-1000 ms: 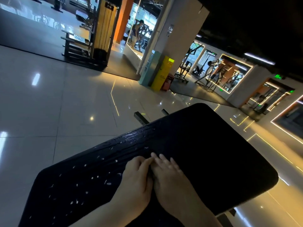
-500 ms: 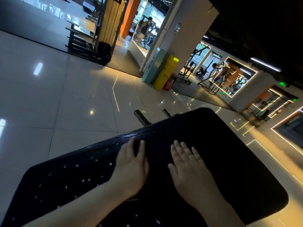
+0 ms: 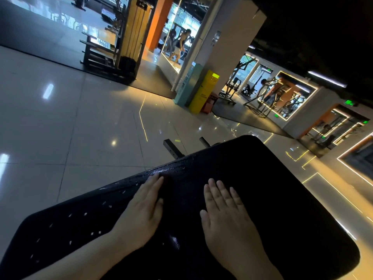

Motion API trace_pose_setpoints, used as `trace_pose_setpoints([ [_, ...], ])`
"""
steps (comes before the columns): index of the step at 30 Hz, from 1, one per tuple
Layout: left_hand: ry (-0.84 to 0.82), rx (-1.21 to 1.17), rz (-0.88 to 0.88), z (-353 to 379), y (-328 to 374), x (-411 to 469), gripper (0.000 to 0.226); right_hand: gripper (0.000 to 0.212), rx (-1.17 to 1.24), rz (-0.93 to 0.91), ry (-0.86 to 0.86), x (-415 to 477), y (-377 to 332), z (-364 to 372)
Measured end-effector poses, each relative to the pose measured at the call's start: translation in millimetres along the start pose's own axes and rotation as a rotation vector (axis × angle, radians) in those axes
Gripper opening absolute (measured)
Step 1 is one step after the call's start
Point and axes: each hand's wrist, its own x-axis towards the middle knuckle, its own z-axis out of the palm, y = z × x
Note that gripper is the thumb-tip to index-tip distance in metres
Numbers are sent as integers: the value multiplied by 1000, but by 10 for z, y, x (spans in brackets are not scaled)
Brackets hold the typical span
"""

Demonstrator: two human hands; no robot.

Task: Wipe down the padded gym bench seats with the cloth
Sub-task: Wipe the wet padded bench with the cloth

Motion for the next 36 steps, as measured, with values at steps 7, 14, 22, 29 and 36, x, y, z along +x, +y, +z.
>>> trace_pose_setpoints([
  [7, 35, -69, -6, 159, 550, 443, 61, 61, -30, -14, 87, 18, -11, 85],
  [14, -79, 74, 199, 53, 226, -55, 58, 61, -40, -34, 204, 4, -18, 127],
  [22, -2, -54, 18, 123, 471, 732, 59, 62, -13, -34, 187, -17, -13, 135],
  [29, -87, 38, 246, 34, 223, 266, 56, 64, 22, -4, 191, 11, -45, 170],
  [36, 36, -32, 24, 175, 516, 967, 57, 64, 59, 5, 174, 23, -47, 148],
])
